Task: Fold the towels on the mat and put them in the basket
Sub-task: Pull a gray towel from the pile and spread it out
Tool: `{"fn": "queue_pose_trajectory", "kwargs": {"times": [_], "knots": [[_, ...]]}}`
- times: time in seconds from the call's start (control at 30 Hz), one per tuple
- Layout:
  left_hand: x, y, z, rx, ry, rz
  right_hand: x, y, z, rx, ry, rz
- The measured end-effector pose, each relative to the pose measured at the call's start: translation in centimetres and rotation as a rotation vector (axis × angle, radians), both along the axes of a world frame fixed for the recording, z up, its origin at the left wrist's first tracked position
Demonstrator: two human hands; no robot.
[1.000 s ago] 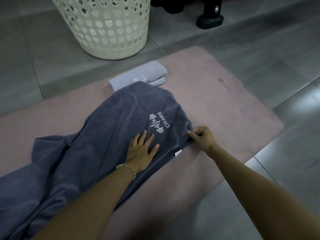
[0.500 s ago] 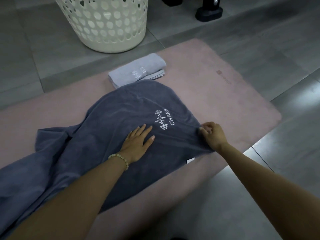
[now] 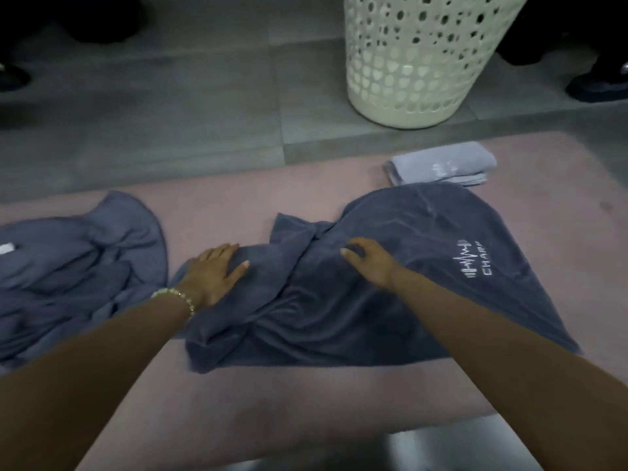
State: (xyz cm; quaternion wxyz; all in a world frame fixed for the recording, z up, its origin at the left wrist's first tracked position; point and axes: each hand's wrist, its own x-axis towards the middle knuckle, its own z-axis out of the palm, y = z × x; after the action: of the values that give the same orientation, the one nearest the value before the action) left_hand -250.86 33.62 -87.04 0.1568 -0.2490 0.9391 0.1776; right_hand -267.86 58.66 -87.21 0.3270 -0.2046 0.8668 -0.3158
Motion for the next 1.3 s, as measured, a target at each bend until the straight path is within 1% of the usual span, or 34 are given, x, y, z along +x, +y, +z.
{"fn": "queue_pose_trajectory", "kwargs": {"times": [0.07,0.2,0.23,0.3,0.33,0.37,0.43,0.53,0.6,0.67,0.73,0.8,0.87,0.93,1.0,1.07,1.13,1.17,1.27,1.3], "knots": [[3.2,-2.4,-0.1,0.061,0.01,0.102,2.0,-4.3,0.9,-0.027,-0.032,0.054],[5.9,-4.6,-1.2,0.154,-0.001,0.18,5.1,-11.1,0.9,-0.042,-0.086,0.125],[6.1,-4.8,-1.7,0.179,-0.004,0.204,5.6,-12.4,0.4,-0.031,-0.055,0.155],[6.2,-5.0,-2.4,0.212,0.003,0.255,6.1,-14.5,-0.7,0.046,0.137,0.255],[6.3,-5.2,-2.8,0.216,0.022,0.279,6.2,-15.1,-1.3,0.09,0.216,0.289],[6.3,-5.5,-3.2,0.215,0.044,0.313,6.4,-15.6,-2.0,0.124,0.241,0.303],[6.6,-6.0,-4.2,0.224,0.093,0.395,7.0,-15.9,-3.4,0.142,0.208,0.288],[6.5,-6.7,-4.7,0.332,0.179,0.545,8.3,-14.8,-4.9,0.049,0.215,0.261],[6.2,-6.9,-4.3,0.405,0.206,0.599,8.9,-14.0,-5.2,-0.042,0.126,0.219],[6.1,-6.8,-3.8,0.456,0.185,0.534,8.6,-13.6,-4.8,-0.08,0.014,0.18],[6.4,-6.2,-3.5,0.551,0.21,0.484,7.9,-13.6,-4.1,-0.079,-0.014,0.165],[6.6,-5.0,-3.2,0.674,0.191,0.481,7.2,-13.7,-3.5,-0.039,-0.043,0.157],[6.8,-4.0,-3.0,0.714,0.179,0.492,6.8,-13.5,-2.9,0.06,-0.077,0.17],[7.1,-3.5,-3.2,0.644,0.177,0.465,6.5,-13.0,-2.4,0.157,-0.049,0.261],[7.7,-3.5,-3.7,0.577,0.106,0.375,6.7,-12.2,-2.2,0.191,-0.017,0.324],[7.9,-3.2,-3.5,0.63,0.063,0.305,7.0,-11.7,-1.8,0.232,0.041,0.35],[7.7,-2.9,-3.4,0.669,0.068,0.219,6.8,-11.3,-1.8,0.265,0.117,0.411],[7.6,-2.7,-3.4,0.687,0.087,0.203,6.7,-11.3,-1.6,0.268,0.085,0.41],[7.2,-2.1,-2.6,0.797,0.239,0.279,6.8,-11.0,0.0,0.258,-0.28,0.32],[7.1,-2.0,-2.2,0.823,0.294,0.294,6.8,-11.0,0.2,0.271,-0.362,0.33]]}}
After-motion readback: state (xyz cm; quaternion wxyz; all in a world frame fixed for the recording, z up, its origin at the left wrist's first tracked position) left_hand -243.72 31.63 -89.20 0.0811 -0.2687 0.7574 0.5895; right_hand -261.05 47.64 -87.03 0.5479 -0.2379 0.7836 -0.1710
